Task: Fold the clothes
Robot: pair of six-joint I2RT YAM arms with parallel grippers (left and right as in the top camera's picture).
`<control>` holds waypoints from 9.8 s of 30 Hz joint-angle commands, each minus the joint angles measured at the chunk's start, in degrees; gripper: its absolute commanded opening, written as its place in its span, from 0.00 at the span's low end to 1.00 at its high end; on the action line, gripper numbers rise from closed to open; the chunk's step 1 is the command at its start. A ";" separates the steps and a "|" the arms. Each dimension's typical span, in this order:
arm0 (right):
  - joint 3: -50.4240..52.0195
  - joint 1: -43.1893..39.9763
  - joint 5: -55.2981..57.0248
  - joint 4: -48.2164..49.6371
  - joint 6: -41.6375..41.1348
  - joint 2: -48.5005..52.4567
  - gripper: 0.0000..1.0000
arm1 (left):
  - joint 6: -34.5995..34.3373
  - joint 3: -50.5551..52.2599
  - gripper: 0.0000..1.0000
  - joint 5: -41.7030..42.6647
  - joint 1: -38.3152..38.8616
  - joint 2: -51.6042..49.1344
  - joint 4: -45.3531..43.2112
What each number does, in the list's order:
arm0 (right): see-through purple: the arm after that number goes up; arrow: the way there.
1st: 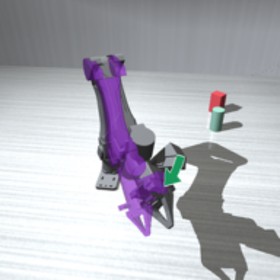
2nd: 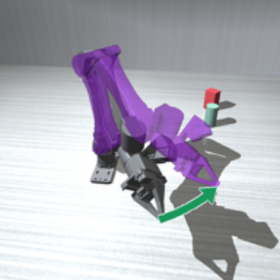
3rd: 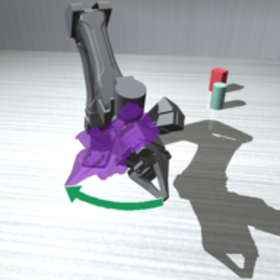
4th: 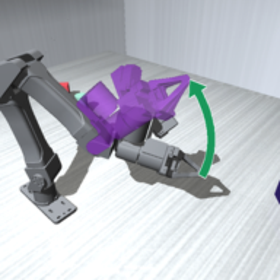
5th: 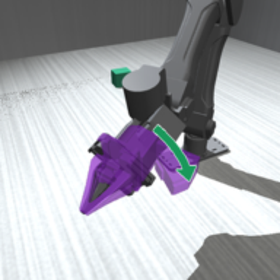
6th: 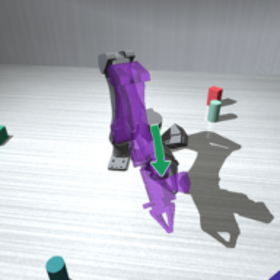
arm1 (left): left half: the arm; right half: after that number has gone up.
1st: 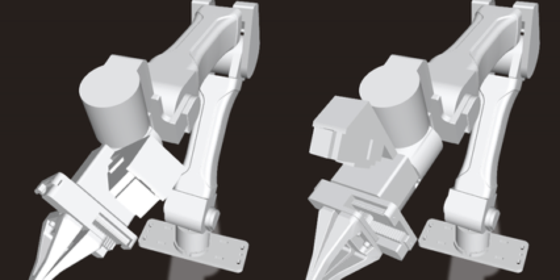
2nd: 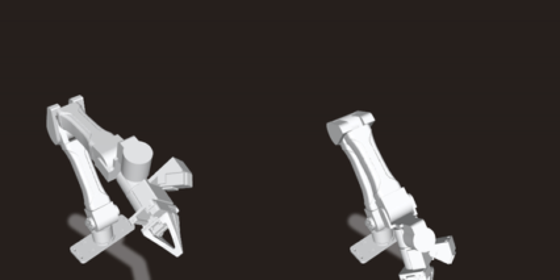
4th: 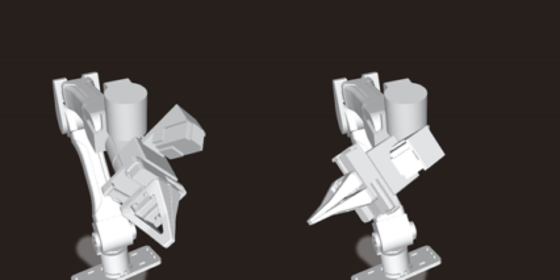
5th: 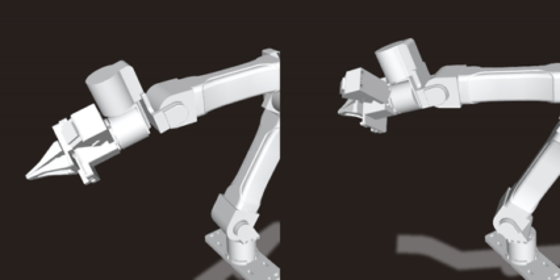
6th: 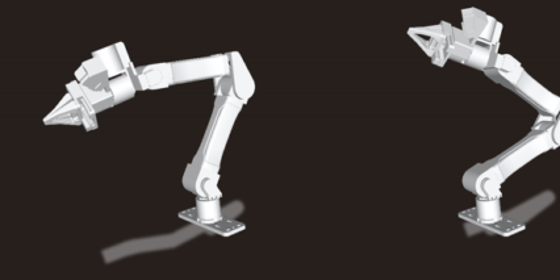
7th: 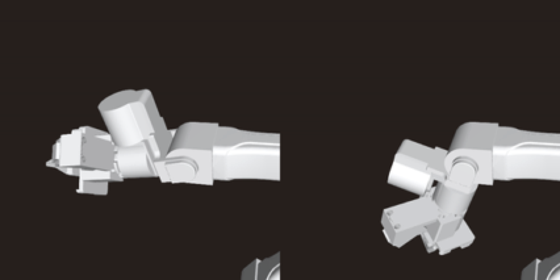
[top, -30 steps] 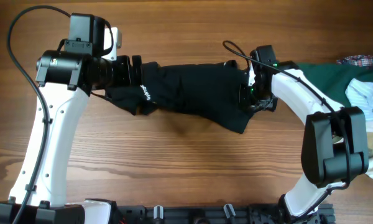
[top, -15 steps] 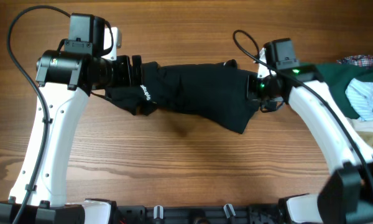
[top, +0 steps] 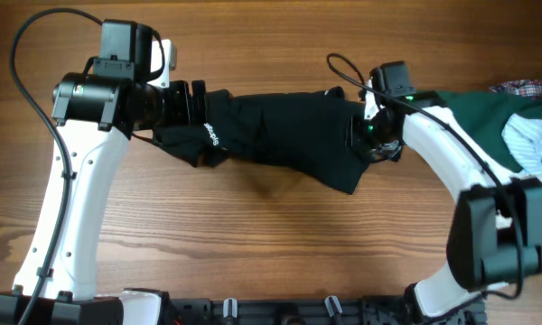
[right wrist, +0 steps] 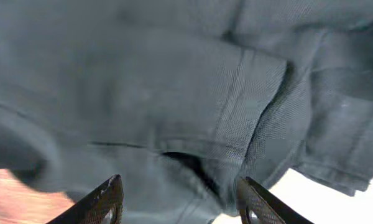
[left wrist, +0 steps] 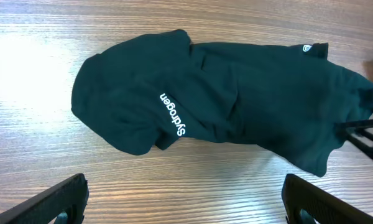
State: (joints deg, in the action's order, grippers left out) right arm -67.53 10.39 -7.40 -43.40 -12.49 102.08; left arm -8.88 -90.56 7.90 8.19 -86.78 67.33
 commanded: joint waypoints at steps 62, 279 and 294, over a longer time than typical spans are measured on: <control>0.81 -0.13 3.89 -27.65 -11.41 -22.34 0.04 | -2.21 -0.61 1.00 3.19 0.42 -25.42 -20.72; -11.10 -6.82 -18.36 22.88 6.95 18.47 0.54 | -2.10 7.10 0.65 -1.27 -4.66 -18.01 -15.82; -11.10 2.56 9.35 23.45 -1.66 18.47 0.38 | -2.08 7.10 0.66 -1.27 -4.66 -18.01 -14.34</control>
State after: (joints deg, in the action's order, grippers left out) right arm -78.83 13.41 -2.70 -19.73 -12.80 120.22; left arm -11.05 -83.46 5.93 3.38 -104.71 52.93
